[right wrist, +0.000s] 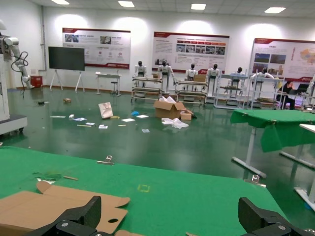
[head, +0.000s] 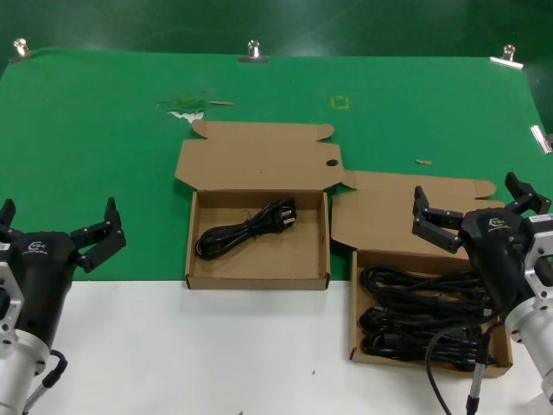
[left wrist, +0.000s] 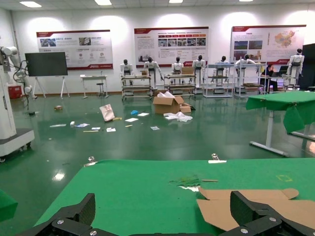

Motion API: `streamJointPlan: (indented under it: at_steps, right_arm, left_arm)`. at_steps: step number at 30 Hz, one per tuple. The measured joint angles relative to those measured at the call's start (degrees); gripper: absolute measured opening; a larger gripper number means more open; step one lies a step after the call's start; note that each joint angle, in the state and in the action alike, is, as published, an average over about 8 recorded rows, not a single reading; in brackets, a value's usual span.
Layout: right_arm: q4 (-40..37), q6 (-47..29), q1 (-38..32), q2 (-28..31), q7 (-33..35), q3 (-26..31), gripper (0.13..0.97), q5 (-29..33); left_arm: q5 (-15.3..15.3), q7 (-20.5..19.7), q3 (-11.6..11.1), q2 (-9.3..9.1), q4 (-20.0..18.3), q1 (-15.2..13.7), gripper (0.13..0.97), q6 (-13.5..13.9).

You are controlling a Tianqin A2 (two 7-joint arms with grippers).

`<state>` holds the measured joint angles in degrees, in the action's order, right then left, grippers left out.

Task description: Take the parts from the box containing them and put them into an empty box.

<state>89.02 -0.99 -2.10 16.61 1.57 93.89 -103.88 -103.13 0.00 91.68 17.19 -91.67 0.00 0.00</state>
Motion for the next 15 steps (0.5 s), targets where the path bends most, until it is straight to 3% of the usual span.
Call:
streamJointPlan:
  at_steps: [15]
  right_arm:
    - [0.0,0.0,0.0,0.0,0.0,0.0,0.966,0.0]
  left_arm:
    - [0.0,0.0,-0.01,0.0,0.0,0.0,0.966,0.0]
